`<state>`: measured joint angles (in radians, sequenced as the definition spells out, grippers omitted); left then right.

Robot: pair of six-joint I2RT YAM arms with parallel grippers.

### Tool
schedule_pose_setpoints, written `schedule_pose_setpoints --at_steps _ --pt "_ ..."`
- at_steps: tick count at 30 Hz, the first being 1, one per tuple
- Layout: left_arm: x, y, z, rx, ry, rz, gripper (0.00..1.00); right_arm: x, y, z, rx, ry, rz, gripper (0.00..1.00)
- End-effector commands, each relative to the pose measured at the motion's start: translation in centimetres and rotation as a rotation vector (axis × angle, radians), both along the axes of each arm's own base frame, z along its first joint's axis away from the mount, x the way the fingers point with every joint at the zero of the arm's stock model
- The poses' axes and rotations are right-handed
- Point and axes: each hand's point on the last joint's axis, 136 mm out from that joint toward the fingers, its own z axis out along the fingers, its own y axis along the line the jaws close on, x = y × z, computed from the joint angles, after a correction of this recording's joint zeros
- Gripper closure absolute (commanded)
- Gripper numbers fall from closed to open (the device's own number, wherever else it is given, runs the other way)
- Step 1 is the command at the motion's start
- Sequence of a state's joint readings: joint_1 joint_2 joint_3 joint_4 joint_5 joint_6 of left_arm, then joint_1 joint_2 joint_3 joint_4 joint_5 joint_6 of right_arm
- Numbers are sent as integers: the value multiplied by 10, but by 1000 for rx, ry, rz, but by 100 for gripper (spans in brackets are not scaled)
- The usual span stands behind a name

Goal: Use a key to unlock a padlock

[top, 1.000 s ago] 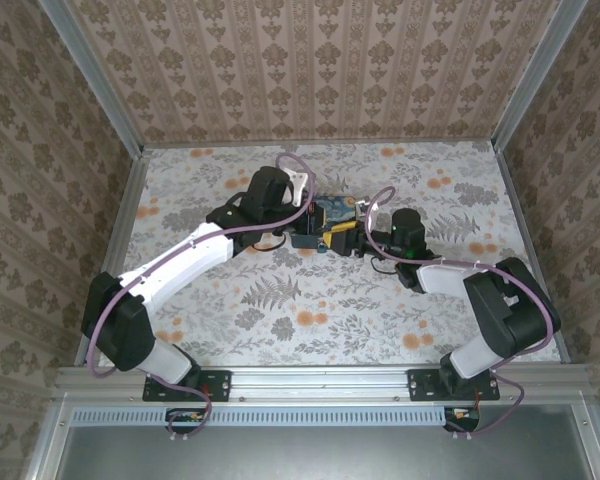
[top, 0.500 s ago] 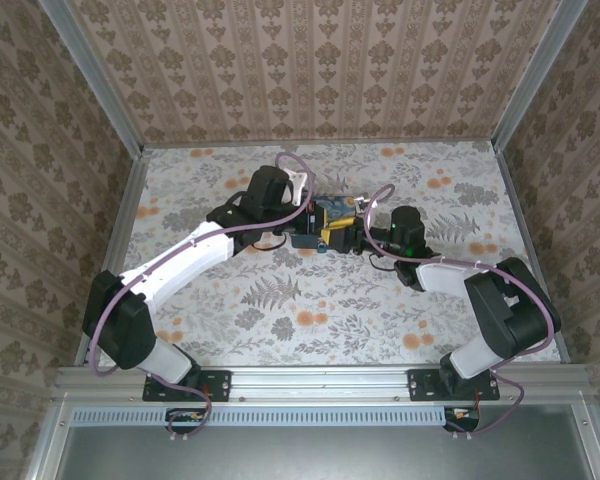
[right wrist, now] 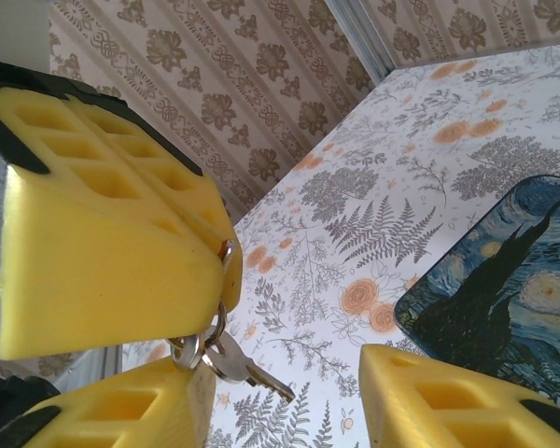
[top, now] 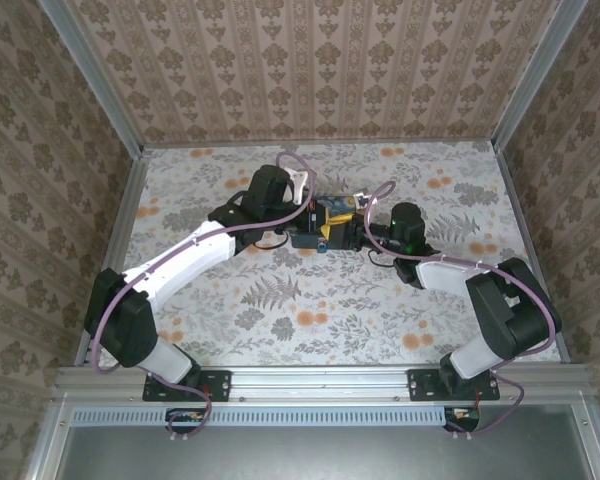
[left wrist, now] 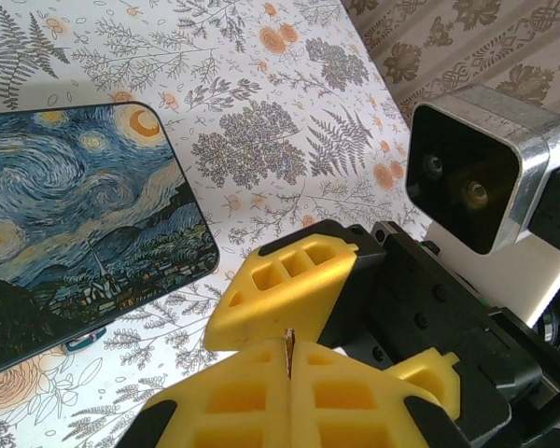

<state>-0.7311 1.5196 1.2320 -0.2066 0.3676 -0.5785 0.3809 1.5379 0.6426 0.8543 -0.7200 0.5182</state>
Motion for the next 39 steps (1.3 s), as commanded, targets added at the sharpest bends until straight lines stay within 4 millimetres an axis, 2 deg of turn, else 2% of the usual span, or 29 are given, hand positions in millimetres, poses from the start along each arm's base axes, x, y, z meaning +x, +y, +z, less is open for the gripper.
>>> schedule_pose_setpoints --at_steps 1,7,13,20,23,26,29,33,39 --pt "1 -3 1 -25 18 -6 100 -1 5 27 24 -79 27 58" --pt "1 -4 -4 -31 30 -4 100 -1 5 30 30 -82 29 73" --pt "2 -5 -10 -27 45 3 100 -3 5 31 34 -76 30 100" --pt "11 0 -12 -20 38 49 99 -5 1 21 7 -37 10 100" --pt "18 3 -8 -25 27 76 68 -4 -2 15 -18 1 -5 100" --pt "26 9 -1 -40 15 104 49 -4 -4 10 -37 38 -13 100" --pt "30 16 4 -58 14 125 39 -6 -7 6 -56 76 -12 100" --pt "30 26 4 -76 28 147 32 -10 -9 2 -68 140 -3 100" --pt "18 30 -11 -127 126 146 24 -14 -9 4 -37 234 35 100"
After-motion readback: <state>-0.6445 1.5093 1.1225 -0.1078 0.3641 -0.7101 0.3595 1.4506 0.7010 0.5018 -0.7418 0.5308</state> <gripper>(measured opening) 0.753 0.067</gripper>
